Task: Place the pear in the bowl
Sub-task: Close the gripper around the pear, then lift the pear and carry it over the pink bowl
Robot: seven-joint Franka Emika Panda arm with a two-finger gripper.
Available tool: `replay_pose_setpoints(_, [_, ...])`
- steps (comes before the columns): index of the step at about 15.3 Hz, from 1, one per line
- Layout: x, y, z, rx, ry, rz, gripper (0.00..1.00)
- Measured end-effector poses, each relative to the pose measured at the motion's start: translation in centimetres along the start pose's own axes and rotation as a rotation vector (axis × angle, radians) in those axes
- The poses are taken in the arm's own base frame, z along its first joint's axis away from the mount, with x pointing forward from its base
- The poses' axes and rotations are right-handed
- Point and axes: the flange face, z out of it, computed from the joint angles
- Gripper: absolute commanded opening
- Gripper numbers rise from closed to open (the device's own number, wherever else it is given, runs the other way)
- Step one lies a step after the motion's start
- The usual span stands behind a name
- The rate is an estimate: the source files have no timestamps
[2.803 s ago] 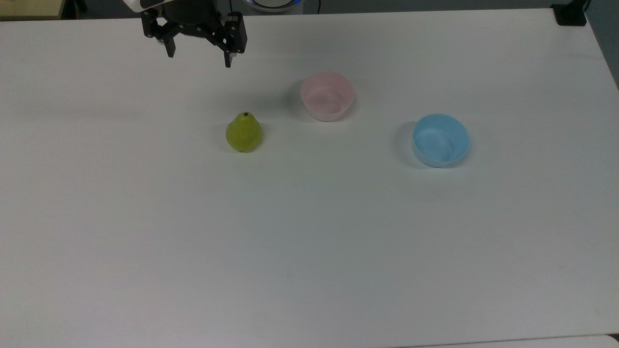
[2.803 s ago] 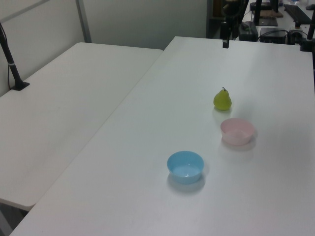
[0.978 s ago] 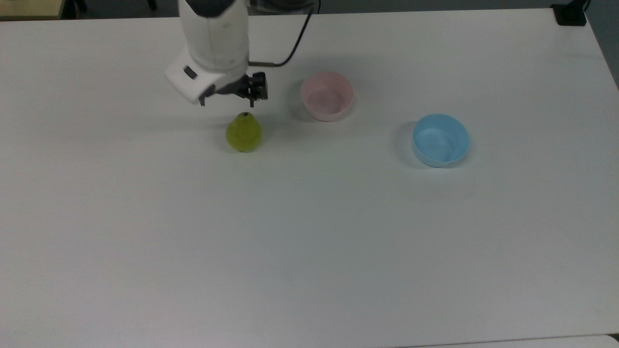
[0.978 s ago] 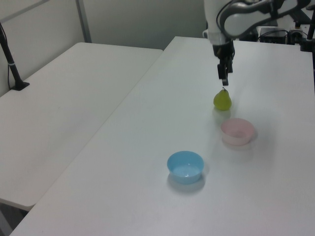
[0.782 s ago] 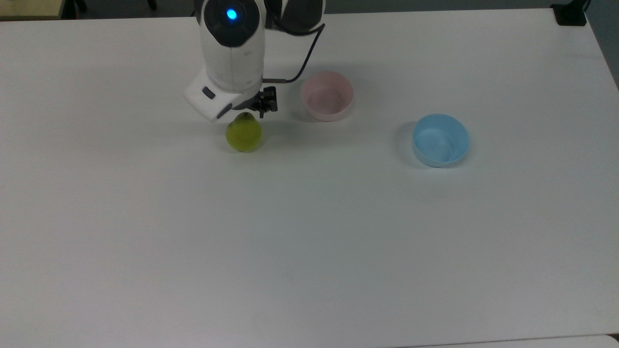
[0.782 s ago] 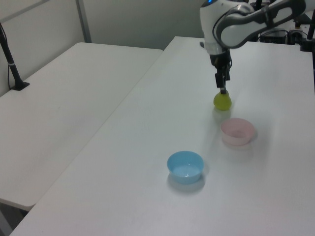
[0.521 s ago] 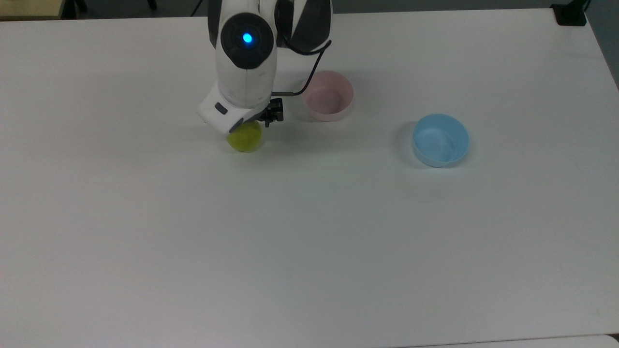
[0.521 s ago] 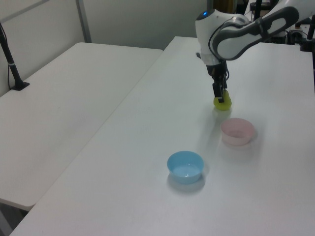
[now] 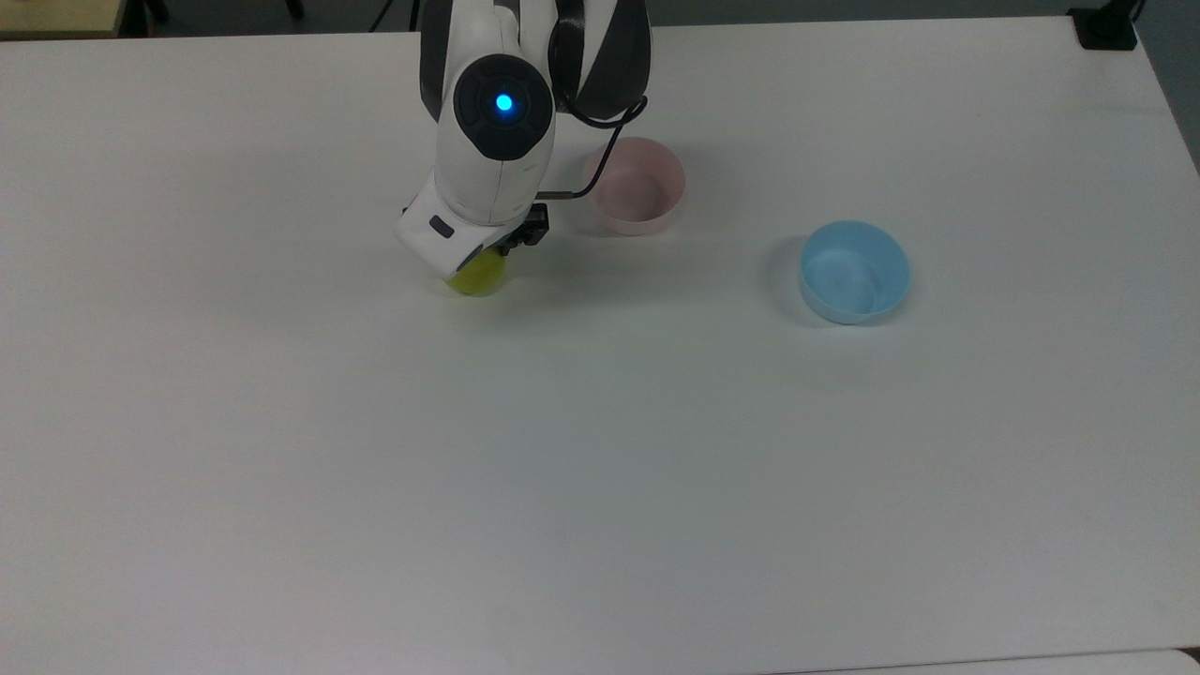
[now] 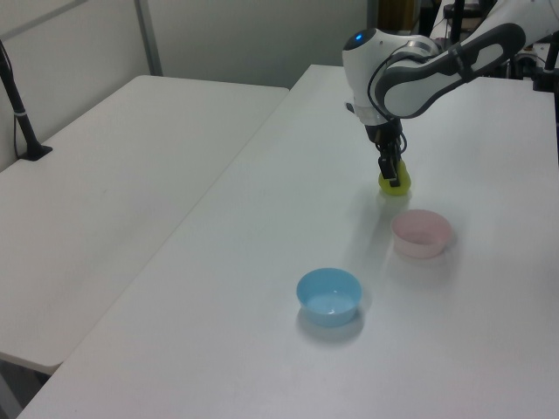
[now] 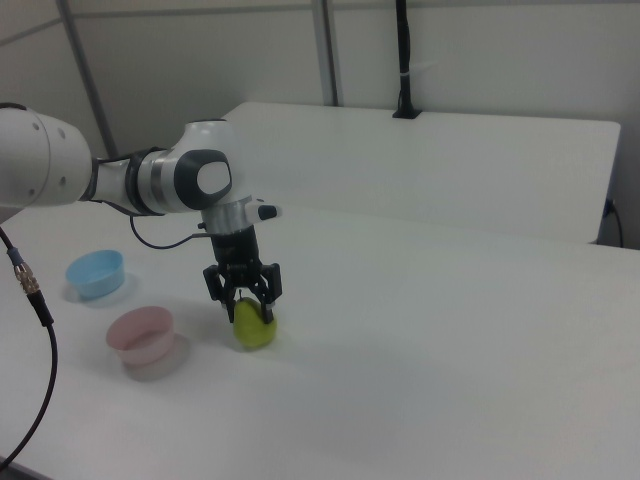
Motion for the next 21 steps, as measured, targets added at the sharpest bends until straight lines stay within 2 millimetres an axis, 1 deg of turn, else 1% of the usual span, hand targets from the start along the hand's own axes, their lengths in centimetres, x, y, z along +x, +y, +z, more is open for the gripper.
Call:
replay_pose_setpoints(2, [0.0, 0.0, 0.0, 0.0, 0.0, 0.0, 0.33])
replay_pose_setpoints(4, [0.0, 0.1, -0.2, 0.0, 0.004, 0.002, 0.33])
replay_pose_setpoints(6, [-0.2, 0.5, -1.2, 0.0, 0.022, 0.007, 0.33])
replay_pose_setpoints(7, [-0.3, 0.7, -2.1, 0.0, 0.036, 0.011, 0.33])
replay_pose_setpoints(8, [-0.6, 0.9, -3.4, 0.002, 0.051, 0.014, 0.33])
replay_pose_setpoints(10, [-1.6, 1.2, -6.6, 0.024, 0.072, 0.026, 0.33])
replay_pose_setpoints(12, [-2.7, 0.8, -9.8, 0.057, 0.09, 0.028, 0.33])
replay_pose_setpoints(14, [-3.6, -1.1, -11.9, 0.066, 0.095, -0.001, 0.33])
replay_pose_setpoints(15, [-4.1, -3.5, -12.8, 0.063, 0.08, -0.041, 0.34])
replay_pose_setpoints(19, [-5.5, -11.4, -13.5, 0.036, 0.013, -0.168, 0.34])
replay_pose_setpoints(20, [-5.8, -13.3, -13.4, 0.028, -0.001, -0.193, 0.34])
replay_pose_setpoints(21, [-6.2, -15.6, -12.9, 0.016, -0.018, -0.225, 0.34])
